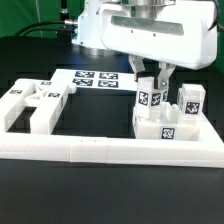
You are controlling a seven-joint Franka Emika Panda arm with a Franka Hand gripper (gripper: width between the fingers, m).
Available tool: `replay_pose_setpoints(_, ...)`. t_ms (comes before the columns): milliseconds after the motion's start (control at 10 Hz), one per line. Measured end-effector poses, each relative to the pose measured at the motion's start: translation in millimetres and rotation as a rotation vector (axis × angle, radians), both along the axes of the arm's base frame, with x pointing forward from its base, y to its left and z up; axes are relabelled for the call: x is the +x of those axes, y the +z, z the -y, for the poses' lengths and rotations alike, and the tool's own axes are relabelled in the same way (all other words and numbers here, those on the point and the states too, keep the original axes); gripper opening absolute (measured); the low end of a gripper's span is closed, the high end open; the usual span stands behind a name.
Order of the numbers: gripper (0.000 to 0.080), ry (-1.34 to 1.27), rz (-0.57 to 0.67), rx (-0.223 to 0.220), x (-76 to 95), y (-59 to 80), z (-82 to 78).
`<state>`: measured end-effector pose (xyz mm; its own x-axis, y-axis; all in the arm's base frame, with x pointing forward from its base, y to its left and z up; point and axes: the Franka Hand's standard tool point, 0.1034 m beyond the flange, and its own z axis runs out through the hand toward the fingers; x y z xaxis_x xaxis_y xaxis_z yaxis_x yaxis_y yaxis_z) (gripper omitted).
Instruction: Assemble chair
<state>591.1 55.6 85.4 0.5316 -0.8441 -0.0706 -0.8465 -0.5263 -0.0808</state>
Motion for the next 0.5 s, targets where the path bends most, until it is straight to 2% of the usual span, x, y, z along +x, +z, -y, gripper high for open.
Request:
replay_pose_setpoints(400, 0.0284, -0.238, -0.022, 0.019, 0.1, -0.7, -0.5)
replay_pose_setpoints(500, 0.0284, -0.327, -0.02, 0.05, 1.4, -0.9, 1.4)
